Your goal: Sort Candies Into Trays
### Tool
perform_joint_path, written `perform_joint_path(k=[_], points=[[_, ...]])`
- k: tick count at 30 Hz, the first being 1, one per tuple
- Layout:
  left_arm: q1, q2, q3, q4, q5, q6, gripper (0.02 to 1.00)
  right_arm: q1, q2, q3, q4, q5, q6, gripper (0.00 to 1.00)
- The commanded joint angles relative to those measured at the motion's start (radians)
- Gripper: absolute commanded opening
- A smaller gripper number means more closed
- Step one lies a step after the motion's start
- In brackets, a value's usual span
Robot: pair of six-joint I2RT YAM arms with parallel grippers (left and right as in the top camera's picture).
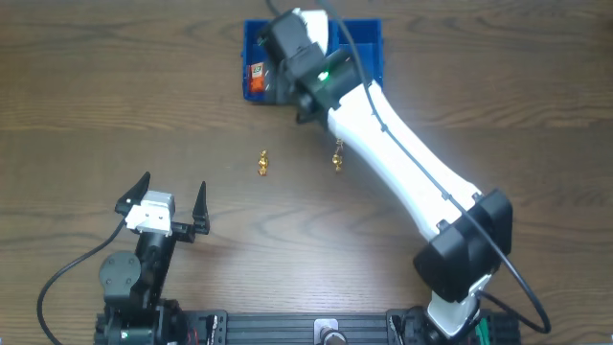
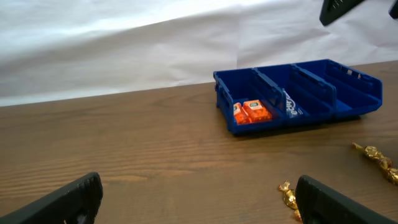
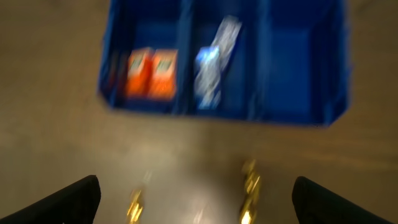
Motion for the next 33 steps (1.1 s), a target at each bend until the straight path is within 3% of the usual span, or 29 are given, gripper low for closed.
perform_joint_path(k=[1,14,23,33], points=[[-0.002,-0.006,-0.024,-0.032,0.018,0.011,0.996,0.070,0.022,-0.048,-0.033,-0.088,0.136,1.000],[-0.002,-0.006,-0.024,-0.032,0.018,0.011,0.996,0.198,0.152,-0.133,0.050,-0.110,0.216,0.961],[-0.002,-0.006,-0.024,-0.032,0.018,0.011,0.996,0.201,0.278,-0.133,0.079,-0.133,0.261,0.954],[-0.002,-0.006,-0.024,-0.032,0.018,0.011,0.996,0.186,0.331,-0.133,0.136,-0.121,0.269,0.849]])
